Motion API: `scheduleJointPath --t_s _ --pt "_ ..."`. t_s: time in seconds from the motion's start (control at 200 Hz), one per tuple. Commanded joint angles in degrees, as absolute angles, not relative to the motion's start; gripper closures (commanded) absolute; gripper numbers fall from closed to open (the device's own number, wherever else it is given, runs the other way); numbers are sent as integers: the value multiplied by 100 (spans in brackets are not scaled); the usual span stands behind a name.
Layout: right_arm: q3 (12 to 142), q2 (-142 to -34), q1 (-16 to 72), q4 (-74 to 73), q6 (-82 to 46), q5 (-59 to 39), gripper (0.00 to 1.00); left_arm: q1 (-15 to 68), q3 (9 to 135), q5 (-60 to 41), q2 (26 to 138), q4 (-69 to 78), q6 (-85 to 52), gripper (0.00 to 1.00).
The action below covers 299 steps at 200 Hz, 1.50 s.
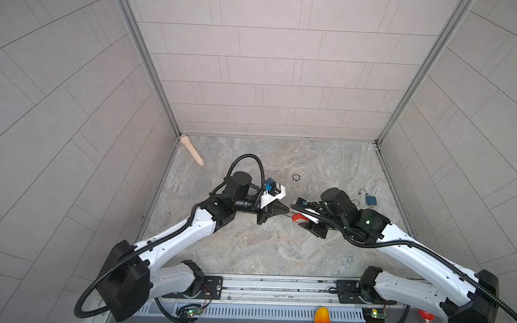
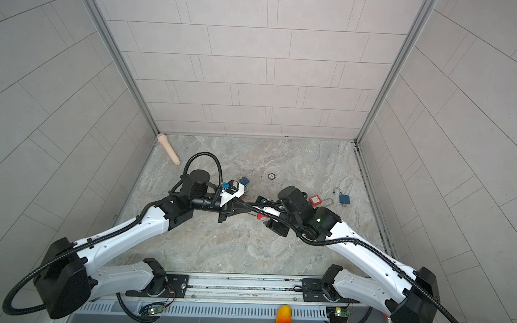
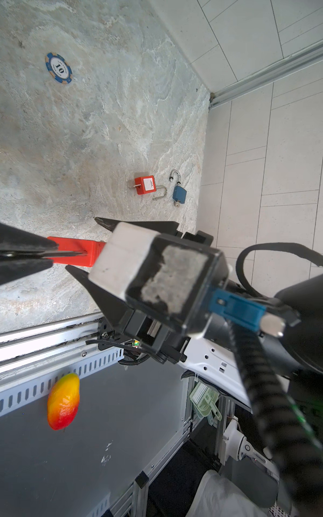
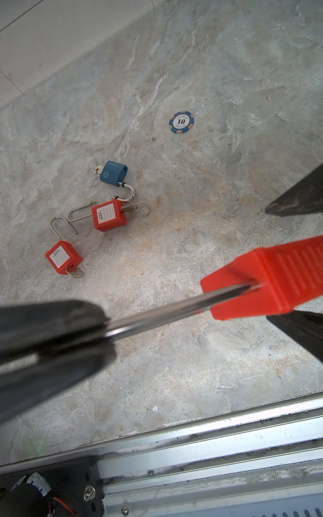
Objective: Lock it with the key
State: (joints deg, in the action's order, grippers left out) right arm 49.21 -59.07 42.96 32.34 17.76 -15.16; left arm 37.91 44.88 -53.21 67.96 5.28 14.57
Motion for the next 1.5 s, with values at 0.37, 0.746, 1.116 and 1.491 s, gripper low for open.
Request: scheduleJointPath --t_s 0.37,0.746,1.116,1.491 --pt "4857 -5963 4272 3249 1880 -2193 65 3816 4708 -5515 6779 461 1645 100" --pt "4851 -6039 4277 3296 1915 -2312 82 3815 4750 -5407 6803 365 1689 97" --pt "4949 -6112 4273 3427 1916 -2474 83 3650 4911 -5062 6446 -852 2305 57" --pt "5125 -6267 4277 3578 1986 -2531 83 3657 5093 -5243 6580 -1727 2756 56"
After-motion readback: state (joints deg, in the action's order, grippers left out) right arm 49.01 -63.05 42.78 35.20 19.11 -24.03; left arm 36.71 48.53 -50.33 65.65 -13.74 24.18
